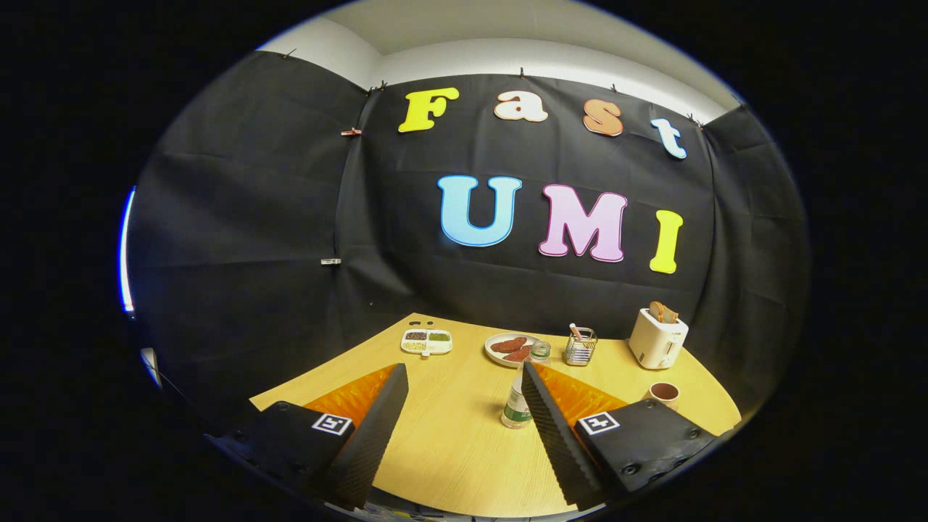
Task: Take the bottle from table, then pour the juice into the cup, finally place the bottle on the coaster
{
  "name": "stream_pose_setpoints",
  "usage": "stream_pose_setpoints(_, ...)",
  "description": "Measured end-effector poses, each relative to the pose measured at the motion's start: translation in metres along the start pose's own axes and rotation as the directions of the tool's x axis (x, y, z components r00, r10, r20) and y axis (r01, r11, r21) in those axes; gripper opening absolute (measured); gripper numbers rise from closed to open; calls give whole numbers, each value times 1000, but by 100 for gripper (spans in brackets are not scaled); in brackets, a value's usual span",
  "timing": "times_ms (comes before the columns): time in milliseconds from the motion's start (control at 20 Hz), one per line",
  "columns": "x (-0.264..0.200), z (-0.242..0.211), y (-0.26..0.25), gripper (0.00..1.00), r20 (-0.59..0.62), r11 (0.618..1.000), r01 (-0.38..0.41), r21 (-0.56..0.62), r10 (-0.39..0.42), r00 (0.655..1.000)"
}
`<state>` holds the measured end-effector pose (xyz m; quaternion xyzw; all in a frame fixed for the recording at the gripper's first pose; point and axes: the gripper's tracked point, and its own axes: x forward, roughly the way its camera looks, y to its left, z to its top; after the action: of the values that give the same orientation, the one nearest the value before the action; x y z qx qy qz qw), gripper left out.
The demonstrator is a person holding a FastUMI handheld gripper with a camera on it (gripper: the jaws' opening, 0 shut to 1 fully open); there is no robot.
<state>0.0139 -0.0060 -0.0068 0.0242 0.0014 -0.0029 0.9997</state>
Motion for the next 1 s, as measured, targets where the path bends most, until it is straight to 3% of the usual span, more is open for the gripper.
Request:
stream_pose_setpoints(500, 44, -38, -37, 97, -54, 988, 150, 30, -148, 987)
stream_pose_setpoints(1000, 113, -82, -91, 97, -67, 943, 314, 108, -308, 949)
